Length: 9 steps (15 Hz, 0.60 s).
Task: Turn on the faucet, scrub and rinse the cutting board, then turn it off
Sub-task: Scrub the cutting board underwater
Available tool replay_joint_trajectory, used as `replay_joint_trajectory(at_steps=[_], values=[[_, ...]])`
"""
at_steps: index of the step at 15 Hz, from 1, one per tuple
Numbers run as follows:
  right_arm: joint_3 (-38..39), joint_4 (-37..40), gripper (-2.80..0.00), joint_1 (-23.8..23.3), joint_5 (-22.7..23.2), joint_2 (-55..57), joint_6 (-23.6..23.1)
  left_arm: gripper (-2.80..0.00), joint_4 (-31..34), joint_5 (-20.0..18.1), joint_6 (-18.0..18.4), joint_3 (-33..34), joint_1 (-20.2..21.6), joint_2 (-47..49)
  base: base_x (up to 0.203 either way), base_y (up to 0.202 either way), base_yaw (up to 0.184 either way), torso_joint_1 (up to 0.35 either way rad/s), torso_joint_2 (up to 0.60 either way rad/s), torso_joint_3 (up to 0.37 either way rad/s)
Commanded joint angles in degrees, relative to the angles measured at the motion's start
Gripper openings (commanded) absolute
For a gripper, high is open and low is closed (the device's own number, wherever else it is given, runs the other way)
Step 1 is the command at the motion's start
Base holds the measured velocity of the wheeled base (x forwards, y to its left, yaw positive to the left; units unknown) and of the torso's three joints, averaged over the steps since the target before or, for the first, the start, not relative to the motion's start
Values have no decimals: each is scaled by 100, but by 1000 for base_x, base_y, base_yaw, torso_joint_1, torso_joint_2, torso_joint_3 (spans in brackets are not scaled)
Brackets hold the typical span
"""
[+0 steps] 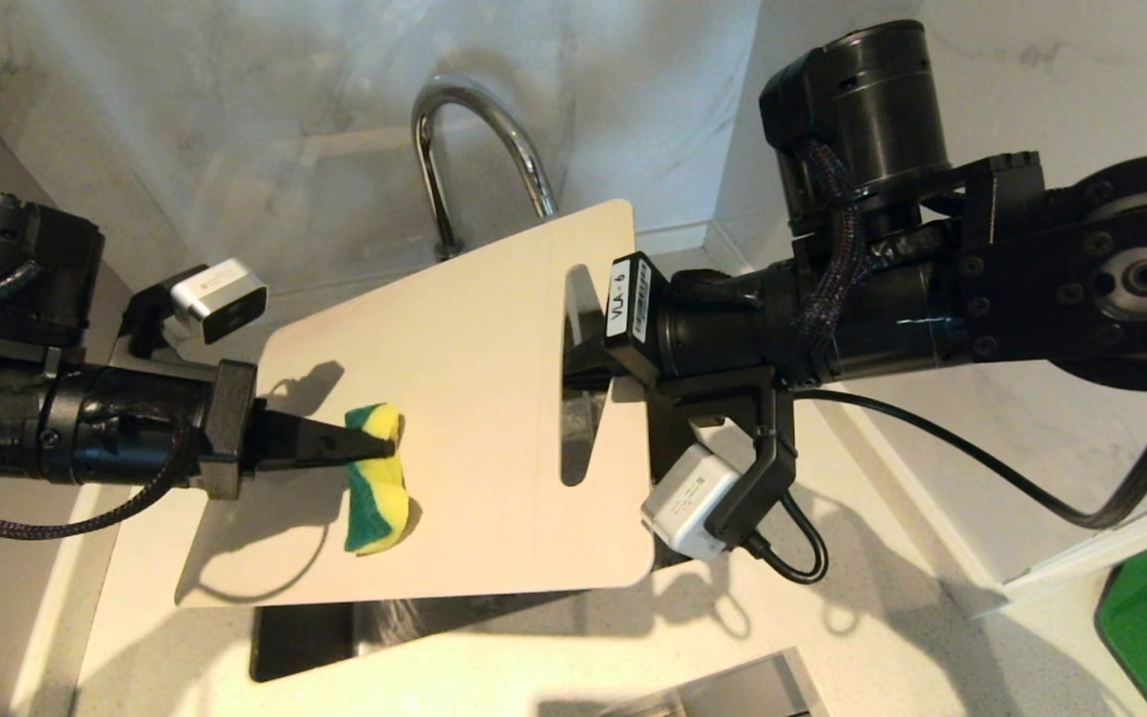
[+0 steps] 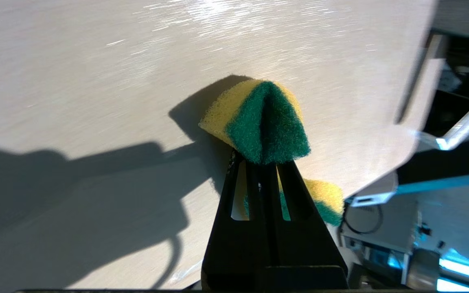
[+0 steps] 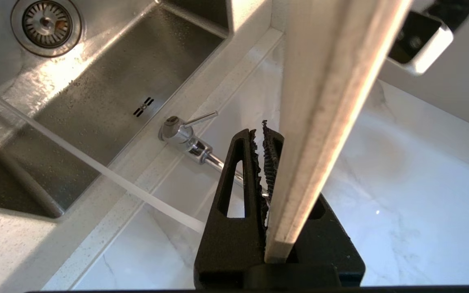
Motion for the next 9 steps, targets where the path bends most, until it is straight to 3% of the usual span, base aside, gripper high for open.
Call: replay_joint_trajectory(at_steps=[1,5,9], values=[[7,-2,-280,6,23,-4,-85,-280,7,-21,172,230,287,27,0,0,0,0,0,0],[42,-2,-280,6,15,-43,-78,-280,-100,-123,538,730,914,42,0,0,0,0,0,0],[96,-2,-280,4,15,-104,-78,-280,-434,-521,865,1253,1702,248,0,0,0,0,0,0]])
